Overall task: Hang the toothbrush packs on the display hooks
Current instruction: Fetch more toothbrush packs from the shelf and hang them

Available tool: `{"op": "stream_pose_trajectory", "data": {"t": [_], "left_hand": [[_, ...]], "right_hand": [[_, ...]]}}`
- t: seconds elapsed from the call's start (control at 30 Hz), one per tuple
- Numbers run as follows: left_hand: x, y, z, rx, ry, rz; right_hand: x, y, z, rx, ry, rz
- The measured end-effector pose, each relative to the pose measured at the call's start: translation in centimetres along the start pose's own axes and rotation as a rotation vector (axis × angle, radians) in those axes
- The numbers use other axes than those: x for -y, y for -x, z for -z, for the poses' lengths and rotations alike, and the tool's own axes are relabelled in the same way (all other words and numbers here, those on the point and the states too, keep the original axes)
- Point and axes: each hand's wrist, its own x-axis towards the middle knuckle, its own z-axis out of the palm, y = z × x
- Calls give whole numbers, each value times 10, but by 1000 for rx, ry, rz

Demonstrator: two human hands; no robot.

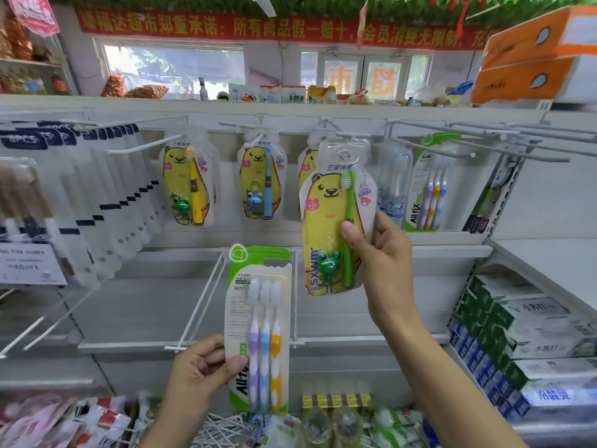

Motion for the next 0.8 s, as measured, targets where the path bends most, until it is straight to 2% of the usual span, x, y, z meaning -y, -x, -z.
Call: {"op": "stream_pose_trajectory", "data": {"t": [0.4,0.57,0.8], "left_hand": [[-2,7,-8,18,-4,0],[-5,10,-6,15,-27,-2],[-14,3,2,41,11,8]], "right_hand": [[-9,-4,-3,-131,211,57],[-17,-61,-12,-106,230,-87],[-51,-120,-6,-72,367,-115]]}}
